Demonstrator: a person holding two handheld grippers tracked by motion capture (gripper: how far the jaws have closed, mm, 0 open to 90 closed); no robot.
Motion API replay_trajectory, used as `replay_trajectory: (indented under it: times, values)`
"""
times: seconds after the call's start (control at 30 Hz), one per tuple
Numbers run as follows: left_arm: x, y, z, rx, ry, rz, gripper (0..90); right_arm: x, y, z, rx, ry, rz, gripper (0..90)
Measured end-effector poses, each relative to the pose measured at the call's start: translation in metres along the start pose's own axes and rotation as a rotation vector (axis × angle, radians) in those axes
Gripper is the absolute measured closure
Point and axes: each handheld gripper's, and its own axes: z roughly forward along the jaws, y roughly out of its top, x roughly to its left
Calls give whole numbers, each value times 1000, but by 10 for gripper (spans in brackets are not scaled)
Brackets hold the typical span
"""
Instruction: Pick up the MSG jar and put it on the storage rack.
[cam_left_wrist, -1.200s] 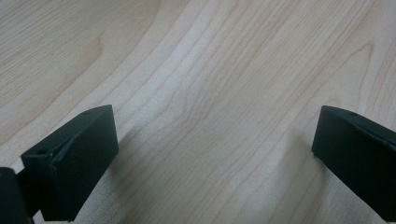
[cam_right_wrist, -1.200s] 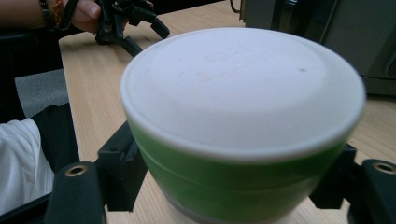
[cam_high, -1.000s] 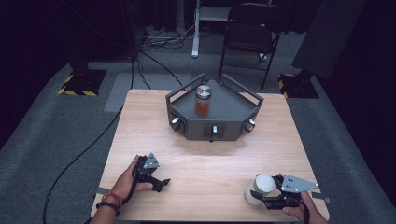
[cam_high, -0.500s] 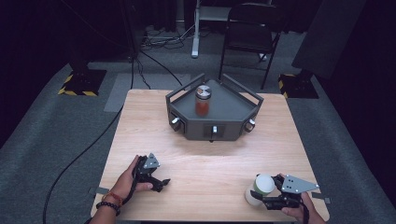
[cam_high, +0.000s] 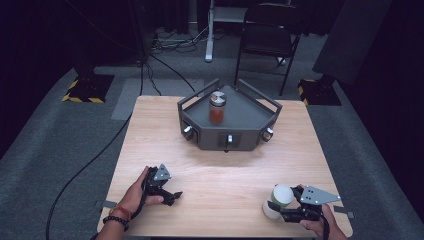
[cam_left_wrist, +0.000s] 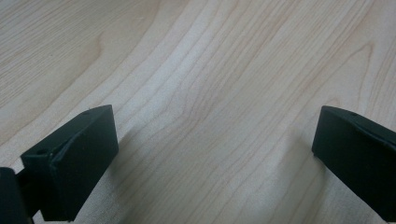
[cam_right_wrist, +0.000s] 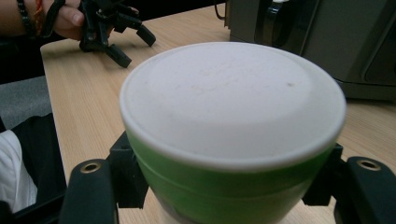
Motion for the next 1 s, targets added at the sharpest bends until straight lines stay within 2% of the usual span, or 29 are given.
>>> replay_trajectory:
  times: [0.13,0.27,0.43,0.67,1.0]
  values:
    - [0,0,0,0,0,0,2,2,0,0,-21,-16,23,336]
    - [0,0,0,0,0,0,2,4,7,3,-15,-35,22,336]
    - [0,0,0,0,0,0,2,13,15,6,-14,-75,53,336]
    - [0,0,0,0,0,0,2,24,24,9,-24,-141,54,336]
    - [0,0,0,0,1,-2,2,27,34,10,-31,-198,72,336]
